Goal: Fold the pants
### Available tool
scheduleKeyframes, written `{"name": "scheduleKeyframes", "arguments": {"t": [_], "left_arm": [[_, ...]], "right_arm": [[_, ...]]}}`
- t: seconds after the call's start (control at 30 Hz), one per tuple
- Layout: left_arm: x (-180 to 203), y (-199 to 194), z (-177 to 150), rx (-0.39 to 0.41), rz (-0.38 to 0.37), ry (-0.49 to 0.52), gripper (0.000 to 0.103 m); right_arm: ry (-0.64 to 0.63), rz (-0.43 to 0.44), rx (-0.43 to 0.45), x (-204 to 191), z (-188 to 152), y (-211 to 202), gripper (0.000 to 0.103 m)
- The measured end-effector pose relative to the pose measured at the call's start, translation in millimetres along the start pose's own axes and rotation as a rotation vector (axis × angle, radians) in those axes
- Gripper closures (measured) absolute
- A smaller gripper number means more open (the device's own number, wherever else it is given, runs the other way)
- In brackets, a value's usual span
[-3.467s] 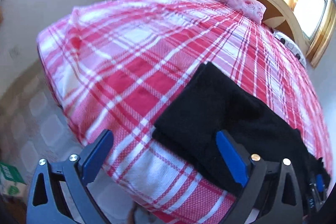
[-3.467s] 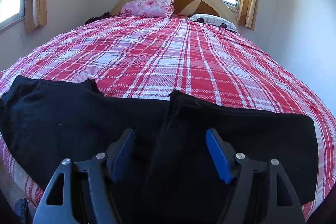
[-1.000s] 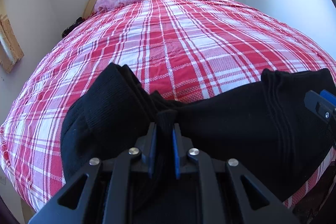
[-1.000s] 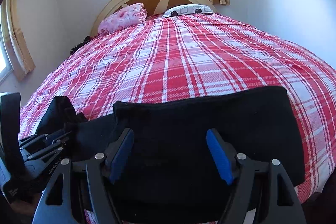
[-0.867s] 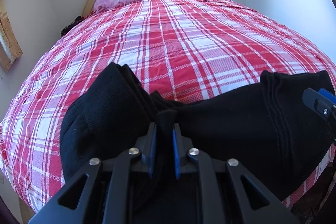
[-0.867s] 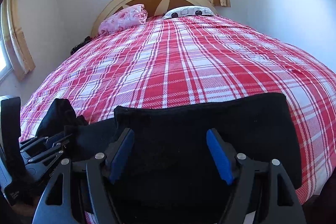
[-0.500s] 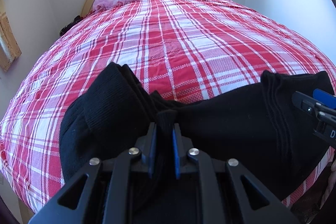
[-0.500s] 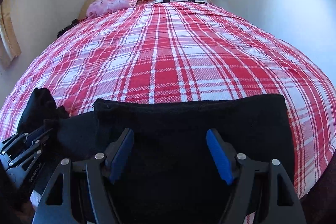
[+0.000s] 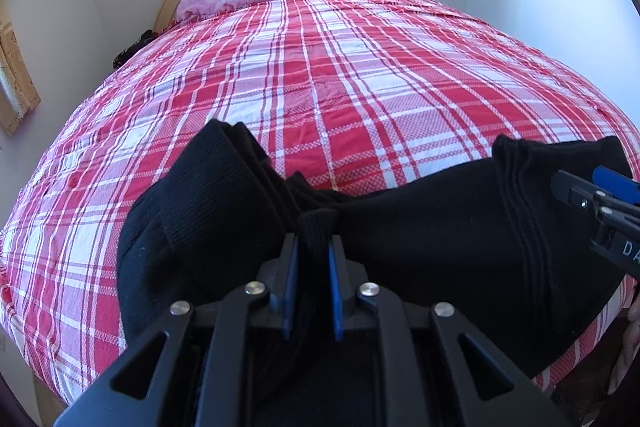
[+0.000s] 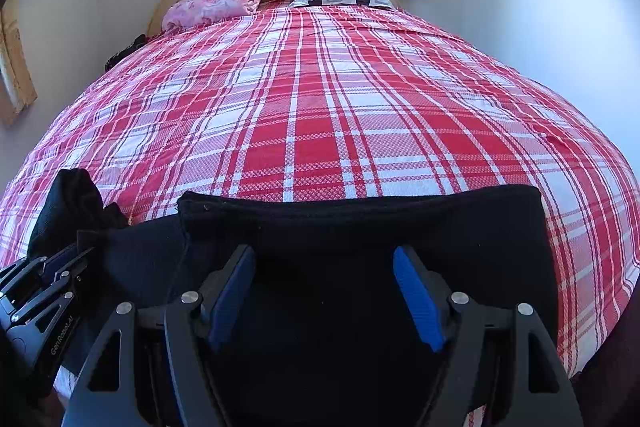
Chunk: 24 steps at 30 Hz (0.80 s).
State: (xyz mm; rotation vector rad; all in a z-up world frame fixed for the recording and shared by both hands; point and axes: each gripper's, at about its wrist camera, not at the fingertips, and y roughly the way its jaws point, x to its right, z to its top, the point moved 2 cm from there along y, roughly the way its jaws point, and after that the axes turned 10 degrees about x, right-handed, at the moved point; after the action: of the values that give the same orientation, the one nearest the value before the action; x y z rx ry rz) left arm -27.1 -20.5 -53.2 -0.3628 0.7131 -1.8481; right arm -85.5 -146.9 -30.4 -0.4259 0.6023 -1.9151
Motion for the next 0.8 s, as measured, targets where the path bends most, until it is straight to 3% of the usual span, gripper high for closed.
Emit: {"name": "scheduleKeyframes", "arguments": {"t": [0.13,0.27,0.4,0.57,0.67,0.8], "left_arm": [[-13,-13,0,0.024,-0.051,-0.036,0.088],[-33,-26,-7,0.048,-0.102,-0.094,0.088],[-42,-31,-13,0.071,-0.117,-0.117,0.088],[-41,-34,-14,0.085,-0.127,-0.111,0.088],[-42,-39,-16,0.102,-0.136,-0.100,0.088],[-44,-42,-19,0.114,-0.155,-0.096,0.088]], "right_arm": [[0.008,0.009,0.020,1,3,-7,0.030],[0.047,0.086,0.131,1,18,-30,0.030],[0.081,0.302,0.151,-15,33,-34,0.030],[0.147,0.662,0.016,-63,48,-6,0.030],[0.196,0.826,-0.137,-93,46,23,0.030],[0.330,0.963,-0.276,-115,40,57,0.030]]}}
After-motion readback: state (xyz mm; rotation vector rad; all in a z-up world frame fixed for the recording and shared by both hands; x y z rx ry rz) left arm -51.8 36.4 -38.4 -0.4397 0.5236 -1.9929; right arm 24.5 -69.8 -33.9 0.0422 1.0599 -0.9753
